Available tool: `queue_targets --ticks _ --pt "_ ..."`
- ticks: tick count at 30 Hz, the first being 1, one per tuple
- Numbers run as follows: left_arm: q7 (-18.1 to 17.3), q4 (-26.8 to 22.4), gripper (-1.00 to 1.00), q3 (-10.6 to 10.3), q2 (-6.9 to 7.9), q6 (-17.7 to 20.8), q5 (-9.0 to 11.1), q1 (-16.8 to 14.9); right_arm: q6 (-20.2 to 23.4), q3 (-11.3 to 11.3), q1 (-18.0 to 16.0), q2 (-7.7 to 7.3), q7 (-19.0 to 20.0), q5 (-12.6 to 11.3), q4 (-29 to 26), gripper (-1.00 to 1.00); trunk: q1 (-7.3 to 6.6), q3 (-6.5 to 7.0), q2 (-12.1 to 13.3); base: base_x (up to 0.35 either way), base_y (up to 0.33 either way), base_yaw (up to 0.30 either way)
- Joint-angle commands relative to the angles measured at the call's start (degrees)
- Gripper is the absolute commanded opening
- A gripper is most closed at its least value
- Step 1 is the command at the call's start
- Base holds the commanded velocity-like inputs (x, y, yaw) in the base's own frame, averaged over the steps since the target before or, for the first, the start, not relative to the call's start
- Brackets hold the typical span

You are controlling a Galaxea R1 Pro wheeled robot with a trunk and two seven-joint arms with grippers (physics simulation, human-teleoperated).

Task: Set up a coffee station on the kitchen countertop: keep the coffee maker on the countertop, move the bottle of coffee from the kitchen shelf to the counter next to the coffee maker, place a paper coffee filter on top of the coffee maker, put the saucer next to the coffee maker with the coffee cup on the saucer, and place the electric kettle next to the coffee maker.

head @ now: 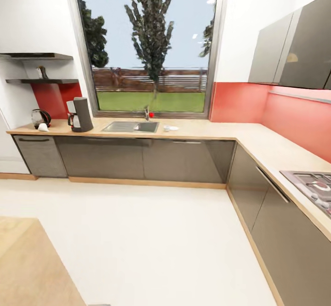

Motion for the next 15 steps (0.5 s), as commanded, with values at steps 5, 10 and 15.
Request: queue_targets --ticks 5,10,15 --pt "0.0 0.0 1.00 0.0 0.00 -0.2 0.2 -0.1 -0.2 0.0 0.0 -0.01 0.0 0.0 0.0 1.00 0.07 -0.13 -0.1 0.338 0.000 0.000" --pt "0.0 0.0 1.00 0.0 0.00 -0.2 0.2 -0.1 -0.1 0.0 0.0 -0.01 0.0 0.0 0.0 1.00 0.07 -0.13 -0.1 0.338 0.000 0.000" --pt "0.0 0.0 1.00 0.0 0.00 -0.2 0.2 -0.1 -0.1 0.0 0.0 -0.01 0.0 0.0 0.0 1.00 0.07 -0.13 -0.1 0.338 0.000 0.000"
